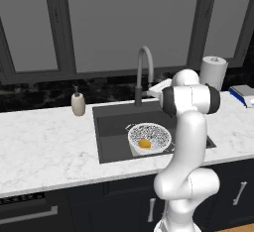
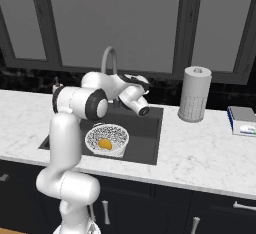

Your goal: Put the colander in the sink, put the mango in the colander, and turn on the sink faucet and pour water over the colander.

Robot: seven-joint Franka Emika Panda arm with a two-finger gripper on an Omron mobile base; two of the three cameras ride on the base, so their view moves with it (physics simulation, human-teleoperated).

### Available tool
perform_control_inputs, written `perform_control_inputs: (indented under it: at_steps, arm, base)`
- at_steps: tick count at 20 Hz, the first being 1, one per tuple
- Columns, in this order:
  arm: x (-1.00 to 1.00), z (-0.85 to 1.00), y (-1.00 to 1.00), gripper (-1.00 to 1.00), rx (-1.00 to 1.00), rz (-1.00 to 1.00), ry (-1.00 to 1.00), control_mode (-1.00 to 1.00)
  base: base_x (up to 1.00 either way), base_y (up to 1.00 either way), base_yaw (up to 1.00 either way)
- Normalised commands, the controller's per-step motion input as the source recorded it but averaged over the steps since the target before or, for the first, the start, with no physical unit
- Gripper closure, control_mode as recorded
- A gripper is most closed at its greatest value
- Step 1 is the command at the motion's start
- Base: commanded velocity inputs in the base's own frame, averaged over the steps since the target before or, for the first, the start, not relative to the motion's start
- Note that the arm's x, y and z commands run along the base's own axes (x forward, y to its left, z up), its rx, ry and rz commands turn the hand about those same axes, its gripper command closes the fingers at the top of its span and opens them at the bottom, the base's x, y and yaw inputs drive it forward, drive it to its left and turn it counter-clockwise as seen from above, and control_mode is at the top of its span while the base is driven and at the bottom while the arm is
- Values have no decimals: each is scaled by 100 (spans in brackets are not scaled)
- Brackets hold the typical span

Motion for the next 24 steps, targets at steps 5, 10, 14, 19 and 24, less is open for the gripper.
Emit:
perform_control_inputs:
  at_steps: [5, 10, 14, 19, 24]
  arm:
    - [44, -30, -10, -100, 0, -4, 0, -100]
    - [46, -27, -8, -100, 0, -4, 0, -100]
    - [39, -19, -2, -100, 0, -3, 0, -100]
    - [32, -7, 0, -100, 0, -2, 0, -100]
    - [30, -1, -1, -100, 0, -3, 0, -100]
  base:
    - [0, 0, 0]
    - [0, 0, 0]
    - [0, 0, 0]
    - [0, 0, 0]
    - [0, 0, 0]
